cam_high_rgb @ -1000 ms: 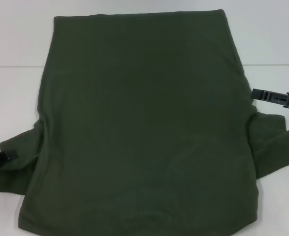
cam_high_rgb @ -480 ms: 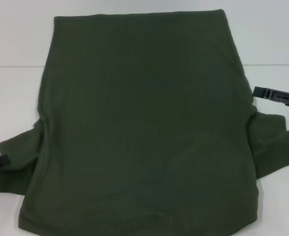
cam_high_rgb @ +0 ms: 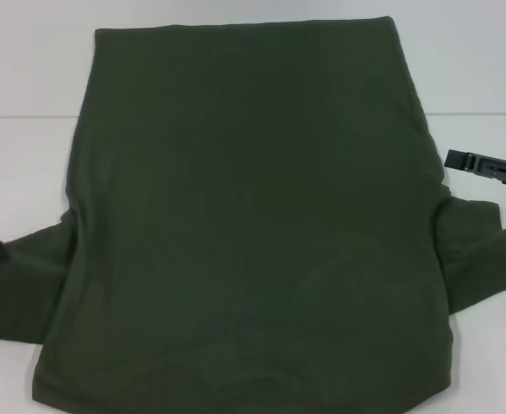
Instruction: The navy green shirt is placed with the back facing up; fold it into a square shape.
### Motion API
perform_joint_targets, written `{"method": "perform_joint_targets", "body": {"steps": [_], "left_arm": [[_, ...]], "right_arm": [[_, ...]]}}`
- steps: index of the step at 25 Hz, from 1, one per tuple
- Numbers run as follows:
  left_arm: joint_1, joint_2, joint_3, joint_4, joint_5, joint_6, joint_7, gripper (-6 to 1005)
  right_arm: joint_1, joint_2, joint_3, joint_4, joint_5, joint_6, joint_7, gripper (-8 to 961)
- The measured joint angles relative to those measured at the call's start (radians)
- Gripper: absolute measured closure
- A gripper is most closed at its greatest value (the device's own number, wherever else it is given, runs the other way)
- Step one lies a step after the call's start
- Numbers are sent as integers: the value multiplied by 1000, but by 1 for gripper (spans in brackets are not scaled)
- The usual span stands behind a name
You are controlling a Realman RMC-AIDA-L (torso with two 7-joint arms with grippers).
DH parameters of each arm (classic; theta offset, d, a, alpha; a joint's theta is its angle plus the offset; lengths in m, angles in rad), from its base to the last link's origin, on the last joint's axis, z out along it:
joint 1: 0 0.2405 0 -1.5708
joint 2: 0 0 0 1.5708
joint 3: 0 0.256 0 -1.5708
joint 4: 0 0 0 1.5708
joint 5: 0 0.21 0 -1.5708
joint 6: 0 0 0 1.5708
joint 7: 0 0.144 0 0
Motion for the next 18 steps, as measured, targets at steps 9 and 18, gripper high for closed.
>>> {"method": "perform_joint_targets", "body": {"steps": [9, 18], "left_arm": [[-17, 48, -4, 8, 44, -38, -95, 993], [-24, 102, -11, -11, 52, -64, -148, 992]], "right_arm": [[0, 0, 2, 0, 0, 0, -2, 8], [0, 0, 2, 0, 0, 1, -5, 9]]}}
